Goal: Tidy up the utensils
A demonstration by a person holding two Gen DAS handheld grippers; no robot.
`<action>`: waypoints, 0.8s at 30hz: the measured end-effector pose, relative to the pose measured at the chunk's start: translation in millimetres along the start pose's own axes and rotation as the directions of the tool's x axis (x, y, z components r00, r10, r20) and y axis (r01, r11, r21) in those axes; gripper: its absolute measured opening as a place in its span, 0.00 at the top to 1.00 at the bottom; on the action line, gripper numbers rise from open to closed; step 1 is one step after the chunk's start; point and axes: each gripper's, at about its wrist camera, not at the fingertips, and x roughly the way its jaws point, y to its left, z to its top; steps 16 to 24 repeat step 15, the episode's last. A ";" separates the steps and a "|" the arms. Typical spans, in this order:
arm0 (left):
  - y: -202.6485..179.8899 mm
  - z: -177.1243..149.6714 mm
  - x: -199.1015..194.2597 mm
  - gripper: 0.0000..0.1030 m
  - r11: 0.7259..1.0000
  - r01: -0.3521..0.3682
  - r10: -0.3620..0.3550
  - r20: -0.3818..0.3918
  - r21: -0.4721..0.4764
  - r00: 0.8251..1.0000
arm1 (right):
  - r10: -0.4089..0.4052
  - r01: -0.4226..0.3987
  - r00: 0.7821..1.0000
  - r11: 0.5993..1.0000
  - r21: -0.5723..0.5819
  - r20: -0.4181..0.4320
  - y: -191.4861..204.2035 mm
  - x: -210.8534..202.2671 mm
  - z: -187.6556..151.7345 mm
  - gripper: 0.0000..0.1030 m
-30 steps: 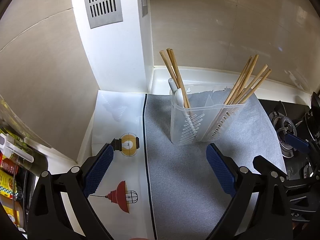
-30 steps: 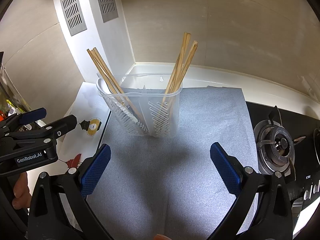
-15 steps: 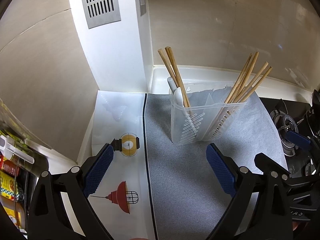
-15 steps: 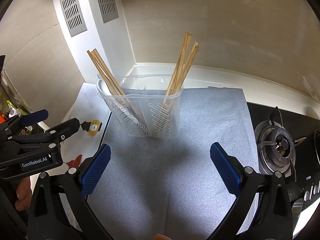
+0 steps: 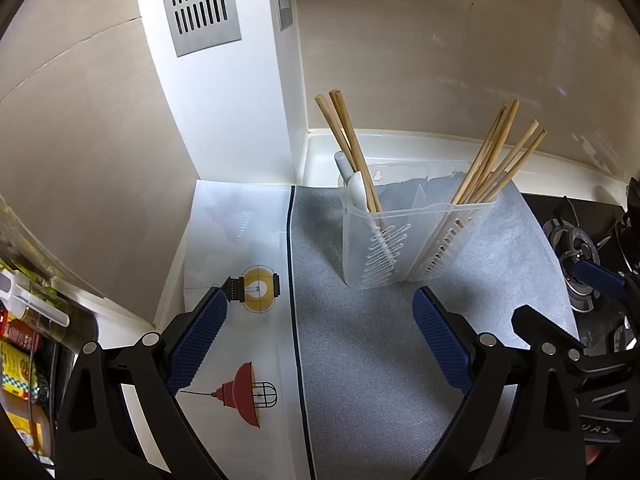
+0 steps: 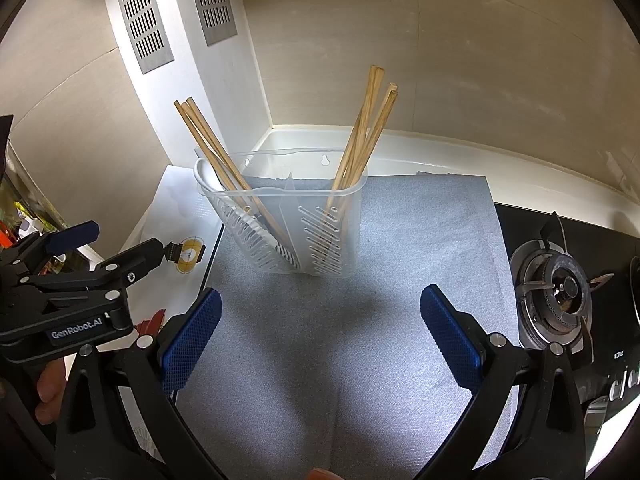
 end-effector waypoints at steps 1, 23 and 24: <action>-0.9 -0.7 0.8 0.13 1.000 -0.003 0.003 -0.002 0.005 1.000 | 0.001 -0.001 1.000 1.000 0.001 0.000 0.1 -0.2 0.0 0.05; 0.6 -1.8 5.7 0.10 0.999 0.033 -0.034 -0.042 -0.005 0.999 | 0.017 -0.017 1.000 1.000 0.006 0.001 1.4 -1.7 -0.5 0.05; 0.6 -1.8 5.7 0.10 0.999 0.033 -0.034 -0.042 -0.005 0.999 | 0.017 -0.017 1.000 1.000 0.006 0.001 1.4 -1.7 -0.5 0.05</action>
